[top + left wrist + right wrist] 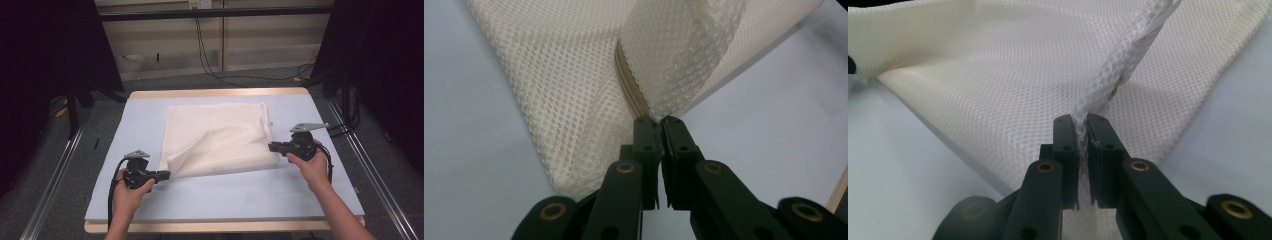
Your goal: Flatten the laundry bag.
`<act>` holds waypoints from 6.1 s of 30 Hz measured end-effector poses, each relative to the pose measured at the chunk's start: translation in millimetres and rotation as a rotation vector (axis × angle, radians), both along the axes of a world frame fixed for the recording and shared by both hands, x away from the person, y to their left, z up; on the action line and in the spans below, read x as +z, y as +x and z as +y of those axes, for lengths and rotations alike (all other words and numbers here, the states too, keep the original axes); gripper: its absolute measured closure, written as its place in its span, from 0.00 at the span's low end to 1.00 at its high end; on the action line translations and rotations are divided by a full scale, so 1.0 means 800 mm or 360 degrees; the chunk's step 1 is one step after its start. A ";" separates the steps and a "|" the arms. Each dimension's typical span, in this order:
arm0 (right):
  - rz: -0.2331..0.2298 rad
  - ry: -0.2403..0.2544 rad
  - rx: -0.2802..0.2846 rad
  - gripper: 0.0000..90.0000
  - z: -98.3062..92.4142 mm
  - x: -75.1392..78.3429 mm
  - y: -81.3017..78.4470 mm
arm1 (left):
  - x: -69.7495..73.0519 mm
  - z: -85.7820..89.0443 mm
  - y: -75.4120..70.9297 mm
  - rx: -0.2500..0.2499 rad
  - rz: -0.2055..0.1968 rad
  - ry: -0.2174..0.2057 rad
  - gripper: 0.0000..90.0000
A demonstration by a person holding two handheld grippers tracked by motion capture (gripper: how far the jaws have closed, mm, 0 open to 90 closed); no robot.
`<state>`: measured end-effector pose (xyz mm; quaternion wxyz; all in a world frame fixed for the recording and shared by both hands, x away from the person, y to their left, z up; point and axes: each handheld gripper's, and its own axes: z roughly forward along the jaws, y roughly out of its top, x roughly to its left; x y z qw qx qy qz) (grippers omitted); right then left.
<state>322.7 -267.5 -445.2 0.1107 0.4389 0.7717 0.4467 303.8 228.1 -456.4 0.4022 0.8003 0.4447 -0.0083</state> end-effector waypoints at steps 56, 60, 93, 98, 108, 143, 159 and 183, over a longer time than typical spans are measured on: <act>0.0087 -0.0112 0.0106 0.82 -0.039 -0.038 -0.098 | 0.003 0.036 -0.015 0.0102 0.0026 0.0050 0.96; 0.0096 -0.0157 0.0022 0.82 -0.050 -0.039 -0.094 | 0.001 0.041 -0.015 0.0097 0.0038 0.0041 0.96; 0.0123 -0.0111 0.0070 0.83 -0.002 -0.043 -0.058 | -0.001 0.043 -0.022 0.0084 0.0036 0.0048 0.90; 0.0146 -0.0155 0.0156 1.00 0.007 -0.047 -0.056 | -0.001 0.042 -0.022 0.0070 0.0041 0.0057 0.90; 0.0114 -0.0213 0.0125 1.00 0.007 -0.045 -0.055 | 0.000 0.045 -0.022 0.0093 0.0027 0.0030 0.87; 0.0120 -0.0305 -0.0133 0.57 -0.002 -0.035 -0.068 | -0.015 0.037 -0.010 0.0138 0.0067 0.0148 0.65; 0.0158 -0.0311 -0.0012 0.96 0.009 -0.035 -0.056 | -0.014 0.016 0.004 0.0112 0.0070 0.0211 0.96; 0.0098 -0.0327 -0.0083 0.95 0.011 -0.039 -0.027 | -0.011 0.021 0.030 0.0226 0.0023 0.0198 0.96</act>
